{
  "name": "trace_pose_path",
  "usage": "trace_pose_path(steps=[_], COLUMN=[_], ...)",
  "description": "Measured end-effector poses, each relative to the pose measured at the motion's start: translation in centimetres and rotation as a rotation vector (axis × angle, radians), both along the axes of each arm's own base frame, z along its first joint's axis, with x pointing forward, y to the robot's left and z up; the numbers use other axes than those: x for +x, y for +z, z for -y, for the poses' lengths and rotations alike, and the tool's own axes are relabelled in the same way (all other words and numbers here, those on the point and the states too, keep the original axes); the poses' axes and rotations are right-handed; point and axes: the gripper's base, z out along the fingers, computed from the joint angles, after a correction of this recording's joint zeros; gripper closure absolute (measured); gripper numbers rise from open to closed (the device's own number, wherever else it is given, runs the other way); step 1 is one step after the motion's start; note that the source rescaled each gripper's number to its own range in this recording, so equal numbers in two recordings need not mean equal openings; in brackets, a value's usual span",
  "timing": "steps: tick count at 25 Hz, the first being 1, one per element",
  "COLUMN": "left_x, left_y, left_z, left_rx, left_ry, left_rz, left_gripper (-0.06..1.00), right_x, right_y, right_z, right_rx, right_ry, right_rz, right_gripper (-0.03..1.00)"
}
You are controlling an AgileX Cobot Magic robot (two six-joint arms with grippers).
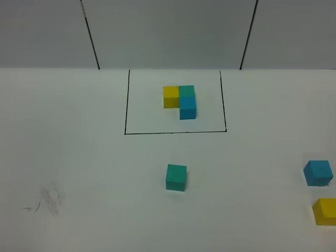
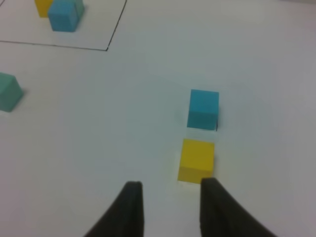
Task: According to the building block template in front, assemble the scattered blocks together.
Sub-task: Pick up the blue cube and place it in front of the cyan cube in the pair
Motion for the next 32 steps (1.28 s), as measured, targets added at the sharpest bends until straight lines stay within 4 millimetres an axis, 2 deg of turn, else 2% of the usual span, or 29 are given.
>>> trace_pose_path(steps=[8, 12, 17, 22, 32], left_x=[0.9, 1.2, 1.4, 1.4, 1.4], left_y=[-4.7, -6.3, -7.2, -7.2, -7.2], left_z=[0.0, 0.0, 0.0, 0.0, 0.0], left_rx=[-0.028, -0.035, -0.041, -0.048, -0.049], left_ry=[0.017, 0.021, 0.025, 0.030, 0.030], left_rz=[-0.016, -0.018, -0.059, -0.062, -0.062], left_gripper=[0.07, 0.07, 0.09, 0.12, 0.37], right_x=[0.0, 0.0, 0.0, 0.0, 0.0], right_y=[0.0, 0.0, 0.0, 0.0, 0.0], right_z=[0.0, 0.0, 0.0, 0.0, 0.0], right_rx=[0.000, 0.000, 0.000, 0.000, 0.000], right_ry=[0.000, 0.000, 0.000, 0.000, 0.000], right_rz=[0.000, 0.000, 0.000, 0.000, 0.000], right_gripper=[0.97, 0.97, 0.97, 0.97, 0.97])
